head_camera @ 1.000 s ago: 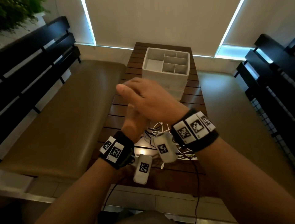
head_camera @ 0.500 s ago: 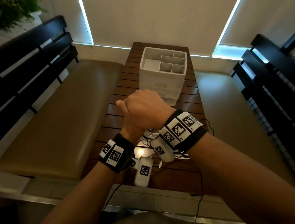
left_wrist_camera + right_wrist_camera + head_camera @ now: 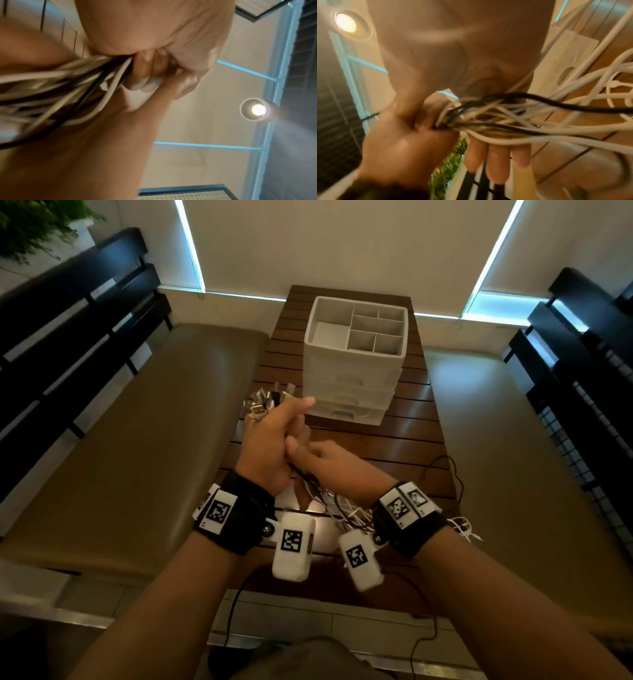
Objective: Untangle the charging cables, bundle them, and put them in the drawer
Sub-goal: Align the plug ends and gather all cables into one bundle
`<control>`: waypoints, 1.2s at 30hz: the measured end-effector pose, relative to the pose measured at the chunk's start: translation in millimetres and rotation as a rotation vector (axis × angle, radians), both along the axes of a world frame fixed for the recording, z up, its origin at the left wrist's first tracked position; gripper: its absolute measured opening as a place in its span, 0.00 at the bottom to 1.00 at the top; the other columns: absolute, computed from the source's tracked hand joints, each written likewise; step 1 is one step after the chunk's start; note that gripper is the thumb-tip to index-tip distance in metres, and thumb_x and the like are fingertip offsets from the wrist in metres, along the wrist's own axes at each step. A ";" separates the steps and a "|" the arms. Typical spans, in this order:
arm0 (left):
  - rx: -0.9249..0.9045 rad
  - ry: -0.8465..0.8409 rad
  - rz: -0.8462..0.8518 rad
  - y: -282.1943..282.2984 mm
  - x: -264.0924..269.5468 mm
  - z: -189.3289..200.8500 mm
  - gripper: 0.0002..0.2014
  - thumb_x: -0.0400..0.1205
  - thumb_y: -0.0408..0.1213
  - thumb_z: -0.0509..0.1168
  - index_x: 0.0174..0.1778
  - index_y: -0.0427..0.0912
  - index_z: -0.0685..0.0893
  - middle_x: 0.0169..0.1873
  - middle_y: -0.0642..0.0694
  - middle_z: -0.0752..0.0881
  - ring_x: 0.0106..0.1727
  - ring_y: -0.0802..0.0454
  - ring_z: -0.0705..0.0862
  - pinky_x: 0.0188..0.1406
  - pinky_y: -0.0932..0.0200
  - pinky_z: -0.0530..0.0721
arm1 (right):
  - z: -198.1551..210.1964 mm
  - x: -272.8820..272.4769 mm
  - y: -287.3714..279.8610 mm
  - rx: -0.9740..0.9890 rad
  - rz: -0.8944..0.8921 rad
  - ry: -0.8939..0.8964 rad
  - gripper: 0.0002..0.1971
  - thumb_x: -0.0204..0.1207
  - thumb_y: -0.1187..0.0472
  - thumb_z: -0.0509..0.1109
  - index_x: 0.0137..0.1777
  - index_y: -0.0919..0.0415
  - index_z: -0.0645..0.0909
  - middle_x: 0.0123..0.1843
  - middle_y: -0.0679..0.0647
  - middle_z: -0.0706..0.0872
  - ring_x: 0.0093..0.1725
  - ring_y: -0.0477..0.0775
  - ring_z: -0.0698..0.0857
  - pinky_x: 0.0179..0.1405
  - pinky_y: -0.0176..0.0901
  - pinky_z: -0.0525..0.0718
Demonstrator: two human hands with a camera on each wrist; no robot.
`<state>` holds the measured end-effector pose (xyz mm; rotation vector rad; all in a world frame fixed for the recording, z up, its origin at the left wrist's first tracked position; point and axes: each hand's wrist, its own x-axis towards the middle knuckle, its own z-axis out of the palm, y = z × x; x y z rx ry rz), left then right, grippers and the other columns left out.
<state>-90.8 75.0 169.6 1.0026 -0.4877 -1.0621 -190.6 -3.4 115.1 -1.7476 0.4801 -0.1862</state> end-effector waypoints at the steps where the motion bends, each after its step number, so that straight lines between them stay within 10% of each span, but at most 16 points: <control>1: 0.000 0.004 -0.004 -2.1 4.5 -5.1 0.35 0.90 0.29 0.60 0.11 0.48 0.77 0.12 0.58 0.70 0.12 0.63 0.68 0.13 0.70 0.67 | -5.2 0.7 3.4 -0.041 0.023 0.059 0.39 0.81 0.29 0.59 0.46 0.70 0.86 0.34 0.54 0.89 0.33 0.51 0.88 0.44 0.49 0.86; 5: 0.012 0.024 -0.079 -0.9 15.3 -11.2 0.34 0.91 0.34 0.58 0.13 0.50 0.70 0.14 0.57 0.62 0.14 0.62 0.58 0.18 0.65 0.53 | -16.3 -1.8 0.0 -0.210 0.021 0.124 0.24 0.86 0.44 0.70 0.36 0.63 0.82 0.23 0.44 0.81 0.21 0.39 0.76 0.25 0.29 0.73; 9: -0.044 0.033 -0.097 -3.4 26.0 -18.9 0.27 0.89 0.33 0.62 0.23 0.51 0.63 0.17 0.55 0.59 0.16 0.58 0.54 0.14 0.63 0.54 | -29.4 -3.0 -15.3 -0.404 0.036 0.119 0.21 0.82 0.47 0.76 0.39 0.66 0.83 0.30 0.59 0.82 0.25 0.44 0.74 0.28 0.46 0.74; 16: -0.074 -0.066 -0.036 5.9 53.1 -8.9 0.27 0.89 0.33 0.61 0.25 0.50 0.59 0.18 0.55 0.57 0.17 0.57 0.53 0.14 0.63 0.54 | -71.2 -43.0 -44.5 -0.747 -0.042 0.269 0.25 0.85 0.44 0.69 0.29 0.57 0.80 0.25 0.49 0.80 0.24 0.50 0.78 0.27 0.46 0.73; 24: -0.087 -0.079 0.061 16.0 93.6 -5.3 0.25 0.86 0.36 0.64 0.27 0.52 0.59 0.19 0.56 0.57 0.18 0.58 0.52 0.13 0.63 0.55 | -120.1 -125.0 -76.4 -0.644 -0.269 0.665 0.27 0.82 0.39 0.72 0.24 0.51 0.74 0.25 0.49 0.79 0.29 0.55 0.80 0.26 0.46 0.72; 31: -0.043 -0.124 0.073 8.0 96.8 -17.5 0.25 0.87 0.35 0.64 0.30 0.51 0.56 0.20 0.55 0.56 0.18 0.57 0.53 0.13 0.64 0.56 | -97.3 -120.2 -84.7 -0.697 -0.413 0.682 0.20 0.80 0.59 0.68 0.25 0.52 0.73 0.27 0.50 0.80 0.34 0.64 0.83 0.34 0.51 0.79; 36: -0.049 -0.120 0.091 6.7 103.1 -22.6 0.25 0.86 0.36 0.64 0.31 0.51 0.55 0.20 0.55 0.56 0.19 0.57 0.53 0.13 0.64 0.56 | -92.1 -128.3 -54.9 -0.607 -0.021 0.785 0.17 0.85 0.48 0.71 0.40 0.59 0.85 0.30 0.49 0.80 0.31 0.53 0.82 0.32 0.43 0.81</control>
